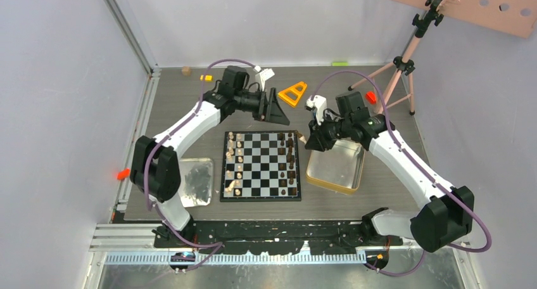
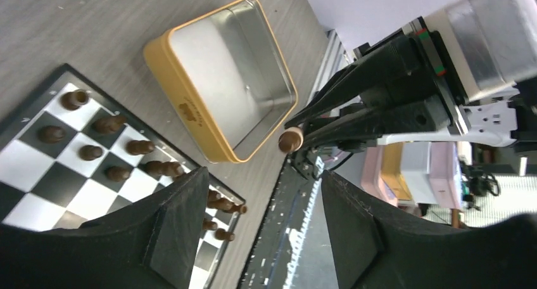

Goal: Set up the chess pieces on the board
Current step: Pick up the chess piece from the storage box.

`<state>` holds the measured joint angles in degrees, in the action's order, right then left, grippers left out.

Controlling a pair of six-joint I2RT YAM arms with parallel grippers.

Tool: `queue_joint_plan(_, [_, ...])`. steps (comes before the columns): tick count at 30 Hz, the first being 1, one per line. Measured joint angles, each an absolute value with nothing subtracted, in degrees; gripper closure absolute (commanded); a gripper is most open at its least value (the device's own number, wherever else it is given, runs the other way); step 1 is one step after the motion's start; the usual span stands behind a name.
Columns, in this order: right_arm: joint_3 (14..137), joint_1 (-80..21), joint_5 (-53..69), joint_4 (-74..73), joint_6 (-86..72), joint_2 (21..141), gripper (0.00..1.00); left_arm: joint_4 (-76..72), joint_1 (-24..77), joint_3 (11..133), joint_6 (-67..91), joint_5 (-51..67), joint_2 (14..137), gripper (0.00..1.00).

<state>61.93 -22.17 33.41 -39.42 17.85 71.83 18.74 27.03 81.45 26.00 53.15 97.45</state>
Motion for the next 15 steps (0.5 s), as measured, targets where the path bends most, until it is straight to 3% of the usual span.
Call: queue_joint_plan(15, [62.9,-23.5,32.8,-36.4,15.2,72.7,0.93,17.3,31.1,84.1,38.9,53.1,103.2,0.55])
